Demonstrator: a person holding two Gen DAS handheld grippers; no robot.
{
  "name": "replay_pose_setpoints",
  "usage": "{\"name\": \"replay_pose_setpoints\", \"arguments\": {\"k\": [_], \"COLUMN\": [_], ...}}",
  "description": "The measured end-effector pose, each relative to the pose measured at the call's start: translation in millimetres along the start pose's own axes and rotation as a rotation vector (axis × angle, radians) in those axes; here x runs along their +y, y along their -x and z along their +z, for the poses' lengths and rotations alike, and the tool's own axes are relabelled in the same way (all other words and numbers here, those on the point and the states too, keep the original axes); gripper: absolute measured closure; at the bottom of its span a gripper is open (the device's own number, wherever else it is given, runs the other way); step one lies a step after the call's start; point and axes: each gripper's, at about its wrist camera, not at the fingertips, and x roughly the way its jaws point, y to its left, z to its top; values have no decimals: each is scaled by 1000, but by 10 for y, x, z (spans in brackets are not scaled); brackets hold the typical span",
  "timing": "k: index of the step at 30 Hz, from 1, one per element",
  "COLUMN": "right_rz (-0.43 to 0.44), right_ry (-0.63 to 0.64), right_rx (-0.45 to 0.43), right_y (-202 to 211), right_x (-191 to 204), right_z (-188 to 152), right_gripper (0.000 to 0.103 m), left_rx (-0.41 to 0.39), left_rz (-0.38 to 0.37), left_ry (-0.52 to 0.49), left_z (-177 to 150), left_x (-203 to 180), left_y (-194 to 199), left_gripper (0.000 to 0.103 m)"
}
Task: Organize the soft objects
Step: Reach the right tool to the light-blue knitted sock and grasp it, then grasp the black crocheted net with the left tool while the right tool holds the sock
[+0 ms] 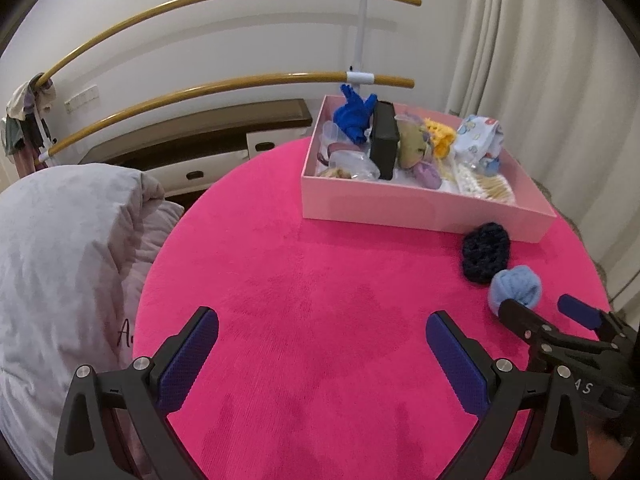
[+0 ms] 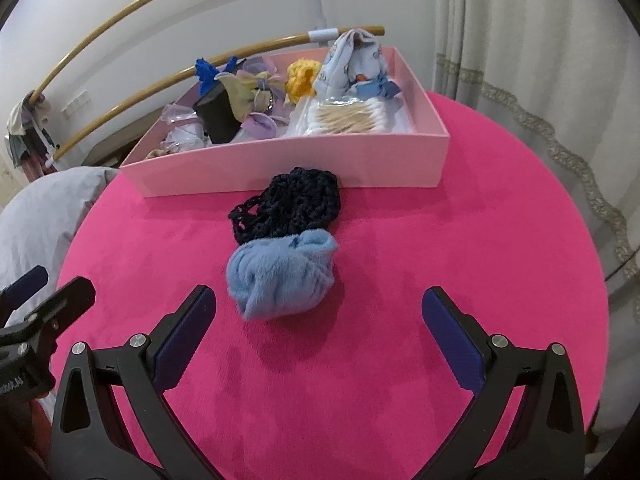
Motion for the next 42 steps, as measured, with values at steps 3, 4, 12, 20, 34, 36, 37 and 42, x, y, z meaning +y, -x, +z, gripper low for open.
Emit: {"name": "replay_pose_setpoints", "arguments": {"k": [3,4,12,20,34,36,37,42], "right_rz": [5,5,45,27,-31,-28,-25,-13], "right_ry": [0,7,74,37,-63,-75,-79,-79], "right_rx": [6,8,-2,-30,-65,-66,-66,-66], "right_y": [-84,-114,-146,-15,41,42,45,78], "right_x": [-3,0,57,-228,-862,-915,-927,-897], "right_z": [22,25,36,56,106,96,94,46], "right_gripper": [0,1,57,58,58,58,58,58], "left_rx": [10,13,25,26,51,76,73,90], "left_rz": [3,3,-9,-34,-88,-113,-137,-235], "left_ry": [-7,-8,-36,-87,-148,-132,-120,-131], "left_z": [27,36,79,115,328,350,361,395], "left_x": [-29,-39,-184,-473,-1191,-1209,-1206,-1209], "left_y": [-137,-174,-387,-501,-1057,-1171,-1197,-1168], "left_gripper": [0,0,0,0,14,24,29,88]}}
